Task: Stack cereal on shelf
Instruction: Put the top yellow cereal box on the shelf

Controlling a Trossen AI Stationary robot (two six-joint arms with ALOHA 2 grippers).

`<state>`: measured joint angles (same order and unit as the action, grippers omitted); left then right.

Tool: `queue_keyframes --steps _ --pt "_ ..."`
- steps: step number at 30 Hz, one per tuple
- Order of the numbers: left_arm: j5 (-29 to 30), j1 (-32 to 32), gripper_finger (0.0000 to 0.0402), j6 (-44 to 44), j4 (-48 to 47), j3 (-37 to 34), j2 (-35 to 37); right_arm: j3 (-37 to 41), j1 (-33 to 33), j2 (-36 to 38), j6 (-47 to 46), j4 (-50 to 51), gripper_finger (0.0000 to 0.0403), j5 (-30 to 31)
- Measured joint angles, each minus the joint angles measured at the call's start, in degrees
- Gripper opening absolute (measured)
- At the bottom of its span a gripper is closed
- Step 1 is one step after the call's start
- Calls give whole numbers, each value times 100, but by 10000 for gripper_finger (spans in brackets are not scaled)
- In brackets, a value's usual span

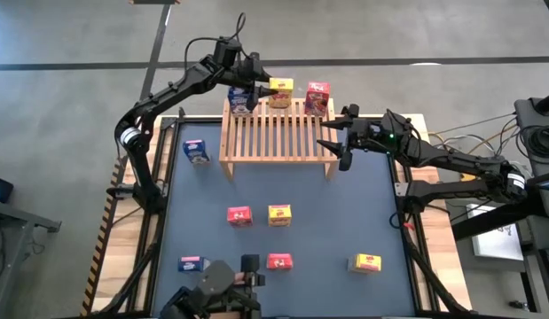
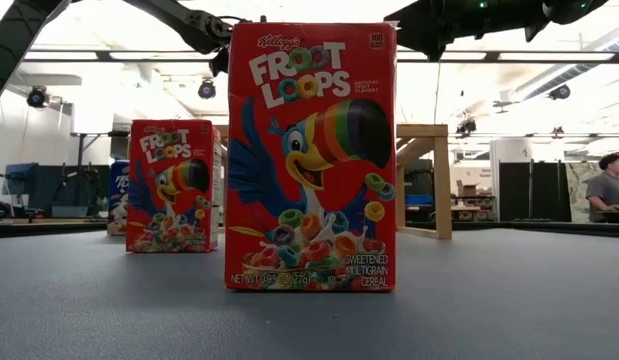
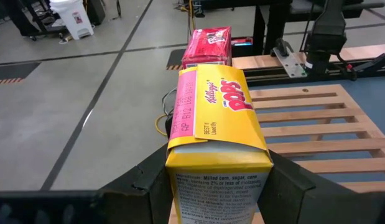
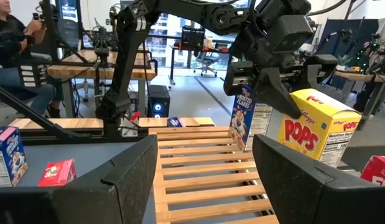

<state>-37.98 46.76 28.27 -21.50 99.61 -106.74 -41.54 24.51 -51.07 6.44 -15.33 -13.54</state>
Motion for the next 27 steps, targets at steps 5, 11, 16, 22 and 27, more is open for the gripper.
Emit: queue_keyframes --steps 5,11,16,22,27 --pt "0 -26 171 -2 -2 0 0 0 0 0 2 -2 251 0" --pt "0 -46 185 -5 -2 0 -1 0 1 0 17 -50 251 2" --pt "2 -46 186 -26 -4 0 -2 0 0 0 17 -82 251 2" --pt "2 -46 186 -26 -4 0 -2 0 1 0 14 -131 251 4" --pt "2 -46 178 -28 -4 0 -2 0 2 -2 87 -413 251 67"
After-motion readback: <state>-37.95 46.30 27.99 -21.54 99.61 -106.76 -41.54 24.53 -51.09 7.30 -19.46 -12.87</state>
